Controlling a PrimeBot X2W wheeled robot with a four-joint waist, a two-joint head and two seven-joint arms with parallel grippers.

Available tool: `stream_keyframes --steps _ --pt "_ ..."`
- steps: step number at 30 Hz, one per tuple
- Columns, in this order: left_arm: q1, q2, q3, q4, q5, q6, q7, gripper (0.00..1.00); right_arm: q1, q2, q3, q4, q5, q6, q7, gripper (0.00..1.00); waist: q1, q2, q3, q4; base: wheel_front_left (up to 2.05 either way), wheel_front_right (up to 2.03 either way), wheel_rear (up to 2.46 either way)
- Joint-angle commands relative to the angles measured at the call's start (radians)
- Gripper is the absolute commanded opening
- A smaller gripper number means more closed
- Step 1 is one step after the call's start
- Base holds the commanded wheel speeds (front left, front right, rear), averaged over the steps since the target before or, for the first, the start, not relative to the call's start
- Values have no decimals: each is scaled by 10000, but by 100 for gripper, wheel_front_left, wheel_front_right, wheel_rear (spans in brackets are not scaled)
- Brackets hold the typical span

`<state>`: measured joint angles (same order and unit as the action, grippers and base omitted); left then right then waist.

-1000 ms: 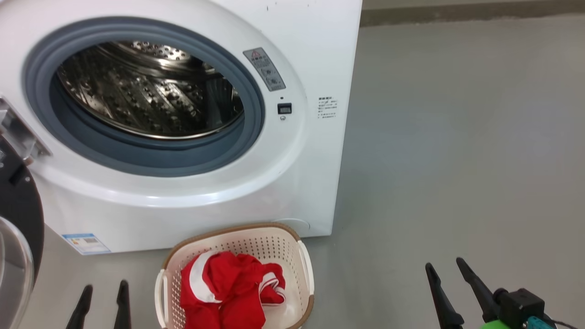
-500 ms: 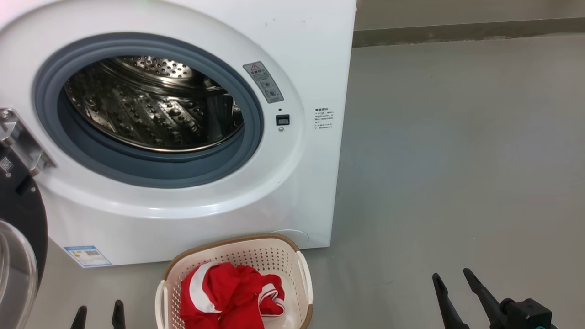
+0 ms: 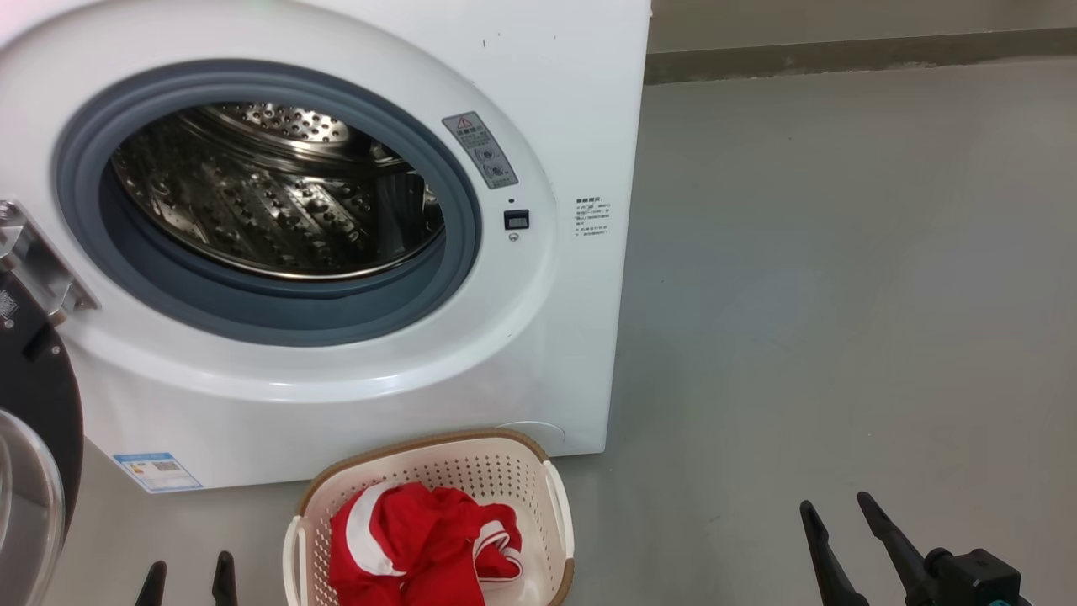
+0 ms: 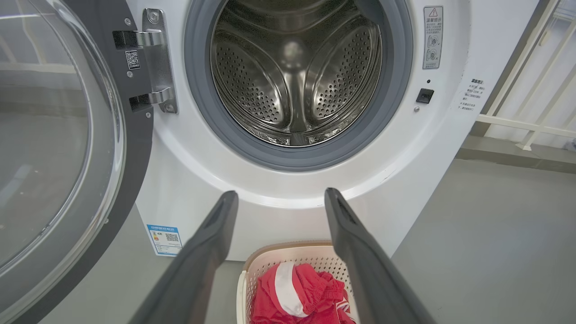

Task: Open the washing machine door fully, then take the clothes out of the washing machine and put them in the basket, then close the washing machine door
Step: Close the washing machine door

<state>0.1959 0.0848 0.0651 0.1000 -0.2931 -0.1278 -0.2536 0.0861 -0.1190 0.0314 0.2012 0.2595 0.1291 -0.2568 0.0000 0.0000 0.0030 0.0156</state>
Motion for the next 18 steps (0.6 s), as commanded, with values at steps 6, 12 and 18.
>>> stream_keyframes --steps 6,12,18 --pt "-243 114 334 -282 57 -29 -82 100 -80 -67 194 -272 55 16 -49 100 0 0 49 12 -70 70 0" --pt "-264 108 345 -264 46 -29 -82 100 -102 -60 191 -271 55 16 -49 100 0 0 92 13 -113 113 0" --pt "-275 107 369 -249 81 -29 -82 100 -85 -57 149 -282 65 16 -49 100 0 0 123 52 -126 126 0"
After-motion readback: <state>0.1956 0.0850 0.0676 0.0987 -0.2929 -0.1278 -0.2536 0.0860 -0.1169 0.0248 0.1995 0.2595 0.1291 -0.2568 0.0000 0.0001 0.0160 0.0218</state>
